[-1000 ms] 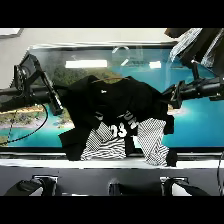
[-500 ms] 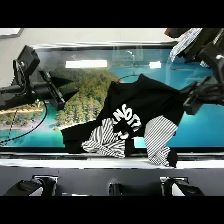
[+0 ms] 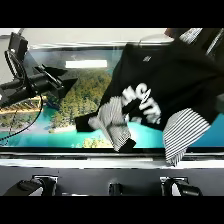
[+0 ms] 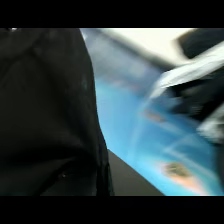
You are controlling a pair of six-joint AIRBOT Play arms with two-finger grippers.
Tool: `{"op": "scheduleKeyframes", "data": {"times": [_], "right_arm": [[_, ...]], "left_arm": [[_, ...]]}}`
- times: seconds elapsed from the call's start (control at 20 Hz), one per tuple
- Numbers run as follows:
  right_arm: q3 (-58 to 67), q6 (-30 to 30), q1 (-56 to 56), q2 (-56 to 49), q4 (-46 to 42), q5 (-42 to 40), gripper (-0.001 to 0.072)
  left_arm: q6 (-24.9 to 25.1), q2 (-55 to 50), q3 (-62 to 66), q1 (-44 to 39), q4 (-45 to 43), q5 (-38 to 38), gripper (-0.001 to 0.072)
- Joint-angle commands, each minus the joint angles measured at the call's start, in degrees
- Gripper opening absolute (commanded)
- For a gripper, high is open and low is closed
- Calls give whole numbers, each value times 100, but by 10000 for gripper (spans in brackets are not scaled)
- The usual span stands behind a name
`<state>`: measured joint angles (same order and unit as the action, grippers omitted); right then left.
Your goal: Fold the clothes and pants, and hang the long-sleeved shirts on hangers.
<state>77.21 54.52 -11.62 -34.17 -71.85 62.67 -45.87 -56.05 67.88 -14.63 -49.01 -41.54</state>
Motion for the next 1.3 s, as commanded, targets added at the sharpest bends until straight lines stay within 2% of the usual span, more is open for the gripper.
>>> {"op": "scheduleKeyframes", "data": {"times": [0.0, 0.15, 0.35, 0.6, 0.9, 1.15, 1.25], "right_arm": [[74, 1880, -2, 310, -1569, -966, 29], [343, 2811, -2, 291, -2953, -951, 29], [706, 3368, -2, 173, -4299, -905, 28], [925, 4922, -2, 20, -6035, -636, 28], [925, 5731, -2, -251, -7871, 245, 28], [927, 6754, -4, -745, -9460, 240, 28], [1049, 7160, -13, -949, -9766, 17, 28]], "left_arm": [[-131, -2, 0, 0, -4, 90, 535], [-131, -4, 0, 0, -4, 90, 535], [-131, -4, 0, 0, -4, 92, 535], [-131, -28, 0, 0, -4, 111, 534], [-131, -105, 0, -11, -2, 109, 533], [-131, -175, 0, -11, -2, 109, 532], [-129, -184, 0, -11, -4, 111, 532]]}}
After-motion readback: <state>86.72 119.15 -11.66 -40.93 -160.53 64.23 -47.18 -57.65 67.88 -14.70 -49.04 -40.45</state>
